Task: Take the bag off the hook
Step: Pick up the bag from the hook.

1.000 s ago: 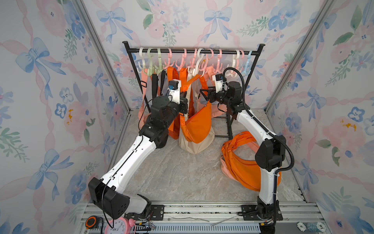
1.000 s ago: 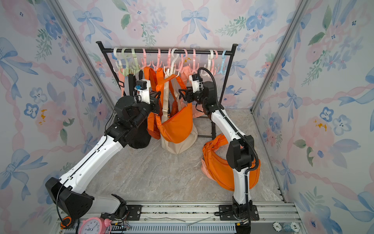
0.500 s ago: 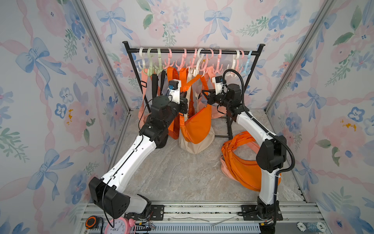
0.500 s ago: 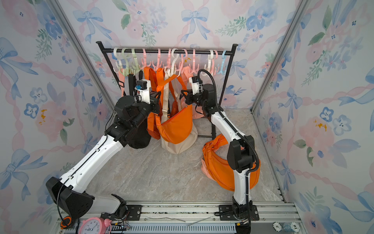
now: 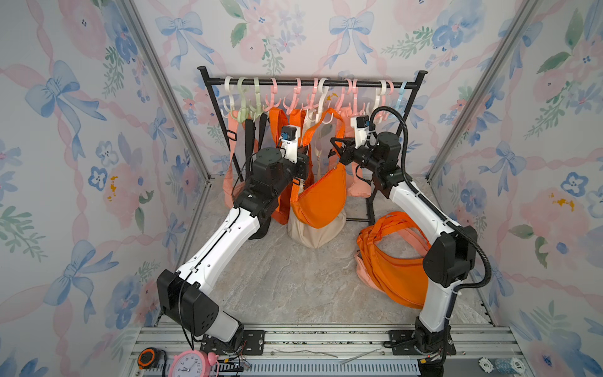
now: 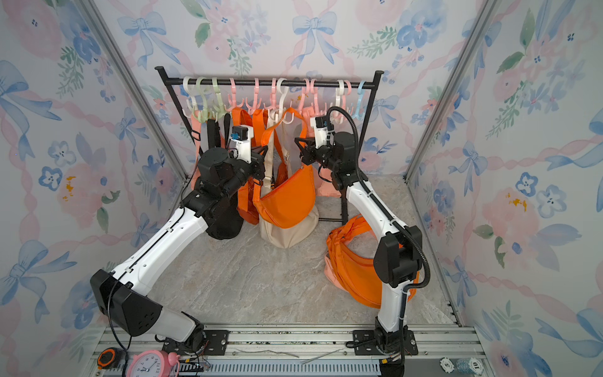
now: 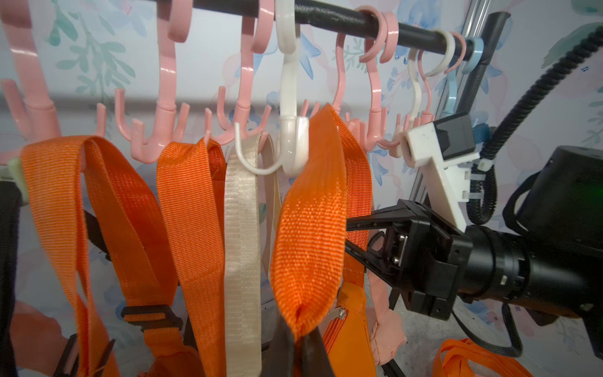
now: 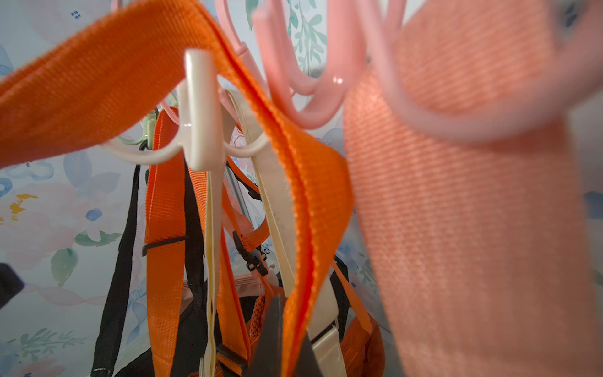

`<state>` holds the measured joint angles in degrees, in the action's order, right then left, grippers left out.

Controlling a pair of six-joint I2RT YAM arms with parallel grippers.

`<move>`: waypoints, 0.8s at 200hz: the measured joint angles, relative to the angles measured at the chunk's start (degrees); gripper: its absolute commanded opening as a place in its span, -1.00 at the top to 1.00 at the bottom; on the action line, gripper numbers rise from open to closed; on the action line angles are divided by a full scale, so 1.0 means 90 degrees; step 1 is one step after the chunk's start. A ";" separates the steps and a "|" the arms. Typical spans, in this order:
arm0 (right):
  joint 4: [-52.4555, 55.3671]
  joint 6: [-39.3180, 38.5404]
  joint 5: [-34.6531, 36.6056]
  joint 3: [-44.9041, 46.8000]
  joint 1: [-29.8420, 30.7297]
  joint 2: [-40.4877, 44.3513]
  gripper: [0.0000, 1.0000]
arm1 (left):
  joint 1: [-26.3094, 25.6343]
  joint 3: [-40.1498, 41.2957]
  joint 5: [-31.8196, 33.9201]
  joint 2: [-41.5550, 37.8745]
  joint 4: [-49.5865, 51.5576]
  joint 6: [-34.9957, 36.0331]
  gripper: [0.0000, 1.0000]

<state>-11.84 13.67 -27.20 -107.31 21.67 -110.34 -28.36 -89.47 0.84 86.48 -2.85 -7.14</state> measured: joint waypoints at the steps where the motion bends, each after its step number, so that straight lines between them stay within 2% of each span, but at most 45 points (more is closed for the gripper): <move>1: 0.0000 0.0002 0.0000 0.0000 0.0000 0.0002 1.00 | 0.0000 -0.0012 -0.0007 0.0010 0.0002 0.0000 1.00; 79: -0.0075 0.0002 0.0002 0.0170 0.0058 0.0299 1.00 | -0.0002 -0.0695 -0.0296 0.0364 0.0073 -0.0114 1.00; 160: 0.0024 -0.0291 0.0257 0.0712 0.0345 0.1486 1.00 | -0.0393 -0.0787 -0.0311 0.0313 0.0172 0.0073 1.00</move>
<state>-11.62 11.05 -24.88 -100.90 24.77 -96.97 -31.90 -96.55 -1.96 89.30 -1.30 -6.48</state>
